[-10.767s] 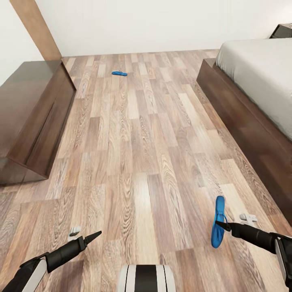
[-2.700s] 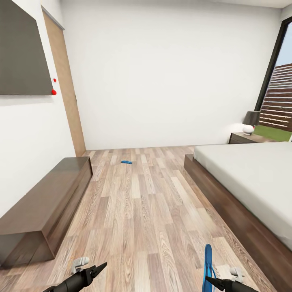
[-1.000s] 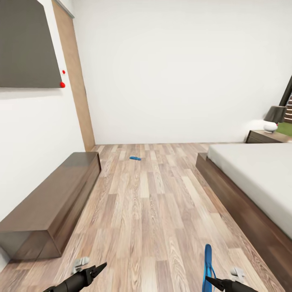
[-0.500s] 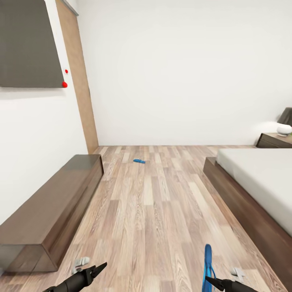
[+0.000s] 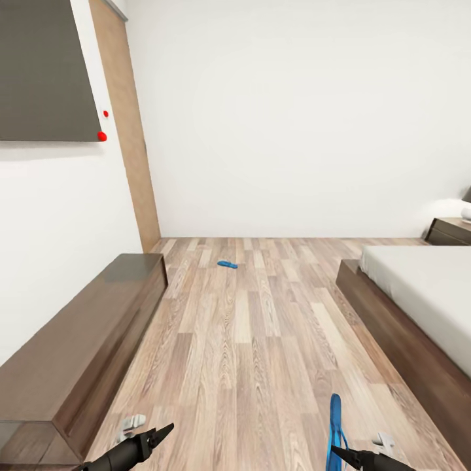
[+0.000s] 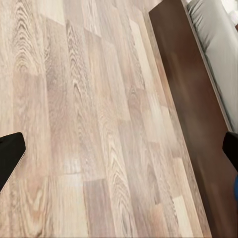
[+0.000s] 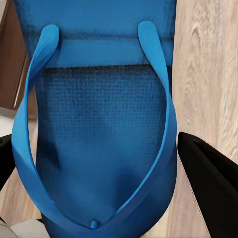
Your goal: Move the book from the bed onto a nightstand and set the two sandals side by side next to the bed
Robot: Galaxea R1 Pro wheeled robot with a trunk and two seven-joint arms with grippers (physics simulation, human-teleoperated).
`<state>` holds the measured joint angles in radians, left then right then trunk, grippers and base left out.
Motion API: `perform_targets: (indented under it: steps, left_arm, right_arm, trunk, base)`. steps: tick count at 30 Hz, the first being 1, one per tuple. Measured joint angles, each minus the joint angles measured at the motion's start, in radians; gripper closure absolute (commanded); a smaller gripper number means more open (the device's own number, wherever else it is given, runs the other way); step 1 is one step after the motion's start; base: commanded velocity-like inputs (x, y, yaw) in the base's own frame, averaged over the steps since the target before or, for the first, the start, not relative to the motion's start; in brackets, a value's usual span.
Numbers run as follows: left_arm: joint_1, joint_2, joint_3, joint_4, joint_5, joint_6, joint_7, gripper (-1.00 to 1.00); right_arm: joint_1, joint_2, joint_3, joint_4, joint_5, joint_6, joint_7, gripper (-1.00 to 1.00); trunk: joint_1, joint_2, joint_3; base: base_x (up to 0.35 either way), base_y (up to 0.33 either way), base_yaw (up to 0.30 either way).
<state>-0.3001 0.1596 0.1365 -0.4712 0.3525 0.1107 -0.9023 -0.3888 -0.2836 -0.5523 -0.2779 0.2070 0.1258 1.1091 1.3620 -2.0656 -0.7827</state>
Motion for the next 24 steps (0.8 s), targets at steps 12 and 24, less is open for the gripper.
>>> perform_targets:
  steps: [12,24]
  left_arm:
    - [0.0,0.0,0.0,0.0,0.0,0.0,0.0,-1.0]
    - [0.0,0.0,0.0,0.0,0.0,0.0,0.002,-1.0]
  right_arm:
    - [0.0,0.001,0.0,0.0,0.0,0.0,0.0,1.0]
    - [0.0,0.001,0.0,0.0,0.0,0.0,0.0,1.0]
  trunk:
    - [0.0,0.0,0.0]
    - [0.0,0.0,0.0]
  base:
    - [0.261,0.0,0.0]
    - [0.271,0.0,0.0]
